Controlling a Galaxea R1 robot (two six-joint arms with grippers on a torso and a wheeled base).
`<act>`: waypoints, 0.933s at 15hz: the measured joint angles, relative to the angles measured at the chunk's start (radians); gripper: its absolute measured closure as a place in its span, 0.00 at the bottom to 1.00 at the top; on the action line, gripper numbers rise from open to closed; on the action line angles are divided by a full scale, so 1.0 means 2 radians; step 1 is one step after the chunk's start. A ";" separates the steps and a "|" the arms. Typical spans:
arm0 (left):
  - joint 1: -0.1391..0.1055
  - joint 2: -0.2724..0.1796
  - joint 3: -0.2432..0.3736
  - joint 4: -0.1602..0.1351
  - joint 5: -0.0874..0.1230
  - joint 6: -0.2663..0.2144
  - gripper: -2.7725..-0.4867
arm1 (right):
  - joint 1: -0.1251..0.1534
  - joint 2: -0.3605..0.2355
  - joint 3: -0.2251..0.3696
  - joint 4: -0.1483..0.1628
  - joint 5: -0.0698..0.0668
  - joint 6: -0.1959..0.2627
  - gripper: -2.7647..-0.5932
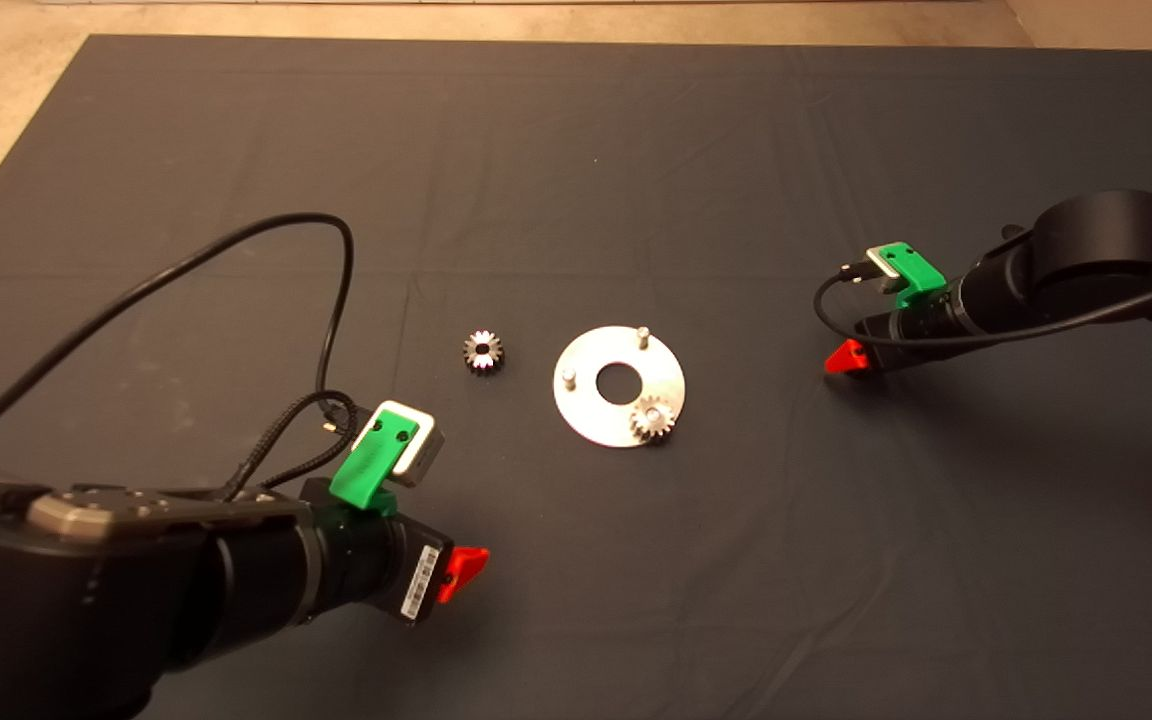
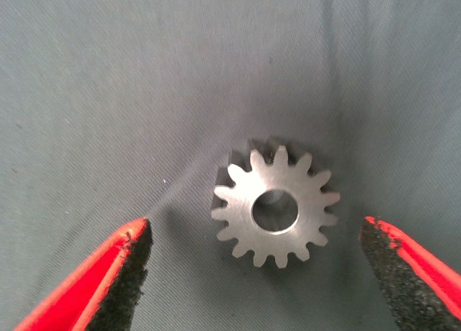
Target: Install three planetary gears onto the carrier pins
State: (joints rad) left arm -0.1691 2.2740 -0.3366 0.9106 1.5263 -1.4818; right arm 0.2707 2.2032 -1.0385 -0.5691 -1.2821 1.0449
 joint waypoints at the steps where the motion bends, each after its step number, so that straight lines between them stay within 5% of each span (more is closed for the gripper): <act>1: 0.000 0.000 0.000 0.000 0.000 0.000 0.18 | -0.001 0.000 0.000 0.000 0.000 0.000 0.30; 3: 0.003 0.000 0.000 0.003 0.000 0.000 0.18 | -0.001 0.000 0.000 0.000 0.001 0.000 0.36; 6: 0.005 -0.001 0.000 0.005 0.000 0.000 0.18 | -0.001 0.000 -0.006 0.000 0.010 0.000 0.43; 10: 0.006 -0.003 0.000 0.007 0.000 0.000 0.18 | -0.001 0.000 -0.011 0.000 0.011 0.000 0.43; 14: 0.005 -0.003 0.000 0.007 0.000 0.000 0.18 | -0.002 0.000 -0.015 0.000 0.011 0.000 0.54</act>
State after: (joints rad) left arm -0.1583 2.2679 -0.3366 0.9251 1.5264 -1.4817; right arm 0.2670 2.2034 -1.0683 -0.5691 -1.2598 1.0445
